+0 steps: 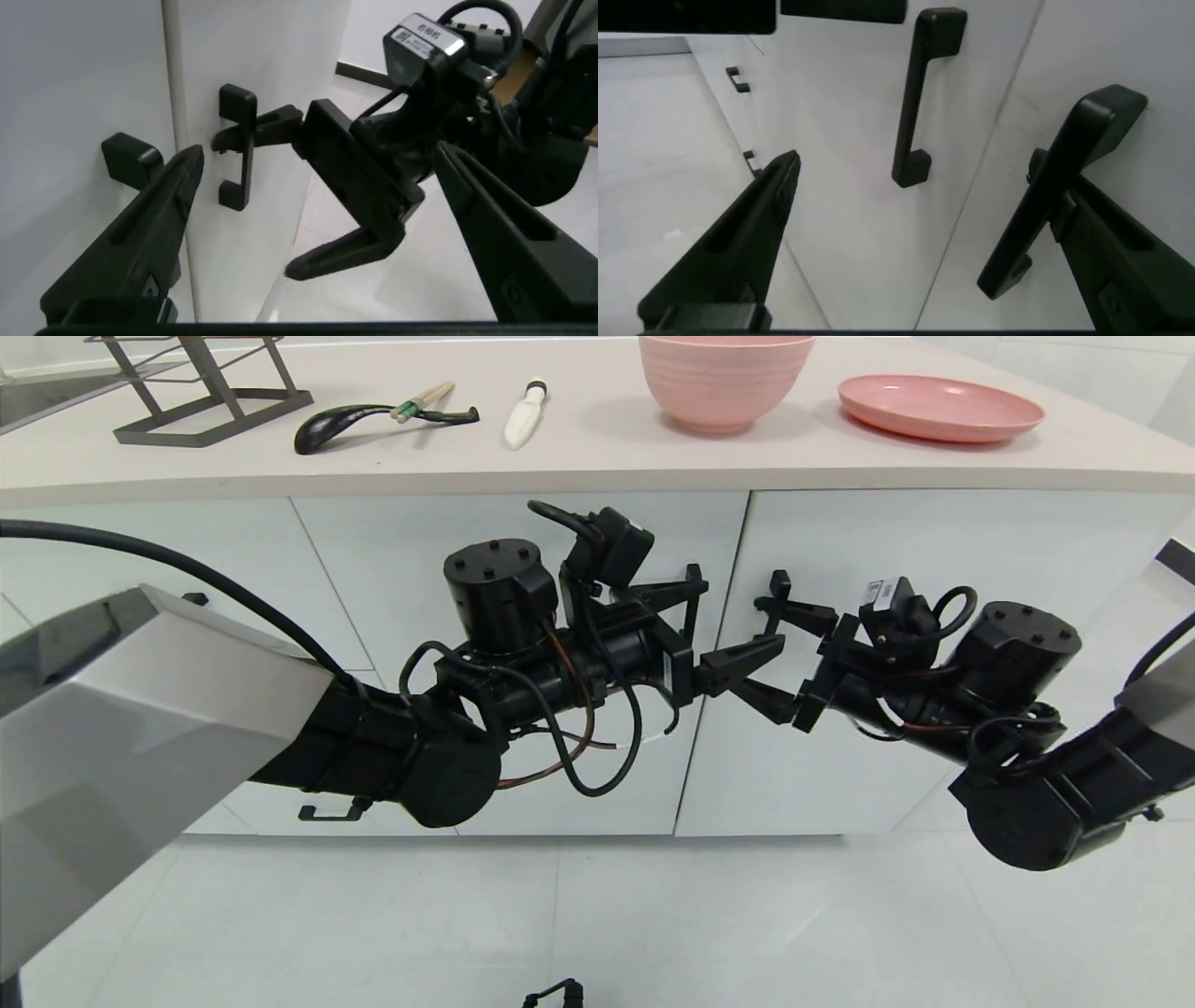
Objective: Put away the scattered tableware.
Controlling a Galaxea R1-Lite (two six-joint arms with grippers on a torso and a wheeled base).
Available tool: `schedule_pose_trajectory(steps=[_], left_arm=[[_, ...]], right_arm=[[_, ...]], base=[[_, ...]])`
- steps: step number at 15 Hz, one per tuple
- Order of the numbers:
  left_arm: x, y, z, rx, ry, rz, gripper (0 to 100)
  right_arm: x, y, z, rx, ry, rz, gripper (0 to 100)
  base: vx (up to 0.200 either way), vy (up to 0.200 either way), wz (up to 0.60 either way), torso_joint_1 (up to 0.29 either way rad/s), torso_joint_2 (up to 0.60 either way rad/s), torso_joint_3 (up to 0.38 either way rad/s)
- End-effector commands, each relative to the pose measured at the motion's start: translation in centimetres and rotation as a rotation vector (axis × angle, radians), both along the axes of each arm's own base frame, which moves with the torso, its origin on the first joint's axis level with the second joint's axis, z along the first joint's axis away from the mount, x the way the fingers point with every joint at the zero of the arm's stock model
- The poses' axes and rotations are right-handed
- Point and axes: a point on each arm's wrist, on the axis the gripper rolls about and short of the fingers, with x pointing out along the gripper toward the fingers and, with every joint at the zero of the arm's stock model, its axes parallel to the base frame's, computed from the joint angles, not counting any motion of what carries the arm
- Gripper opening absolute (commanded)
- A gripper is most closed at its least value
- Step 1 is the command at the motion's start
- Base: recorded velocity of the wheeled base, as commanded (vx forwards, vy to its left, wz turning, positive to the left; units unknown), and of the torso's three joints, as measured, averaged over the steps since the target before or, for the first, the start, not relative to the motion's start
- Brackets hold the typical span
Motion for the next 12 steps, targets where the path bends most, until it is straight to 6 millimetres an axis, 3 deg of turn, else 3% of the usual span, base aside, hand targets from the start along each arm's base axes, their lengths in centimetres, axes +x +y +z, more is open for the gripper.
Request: schedule_pose_trajectory(steps=[1, 6, 8, 12], left_arm=[[-0.1, 0.0, 0.0, 0.000, -0.002, -0.002, 100], [-0.6, -0.8, -0.1, 0.002, -0.010, -0.031, 100], [-1.4, -2.1, -0.1, -0.009, -0.029, -0.086, 100], [-2.2, -5.8, -0.8, -0.026, -0.065, -0.161, 100]], right_arm=[[-0.8, -0.1, -0.7, -0.021, 0.035, 0.064, 100], [-6.7, -1.9, 0.3, -0.065, 0.049, 0.159, 100], [-9.9, -2.7, 0.6, -0.080, 0.054, 0.173, 100], [-12.5, -3.5, 0.5, -0.090, 0.065, 0.182, 100]], base=[[0.000, 0.000, 0.00, 0.000, 0.00, 0.000], [0.000, 0.000, 0.00, 0.000, 0.00, 0.000], [0.000, 0.000, 0.00, 0.000, 0.00, 0.000], [0.000, 0.000, 0.00, 0.000, 0.00, 0.000]])
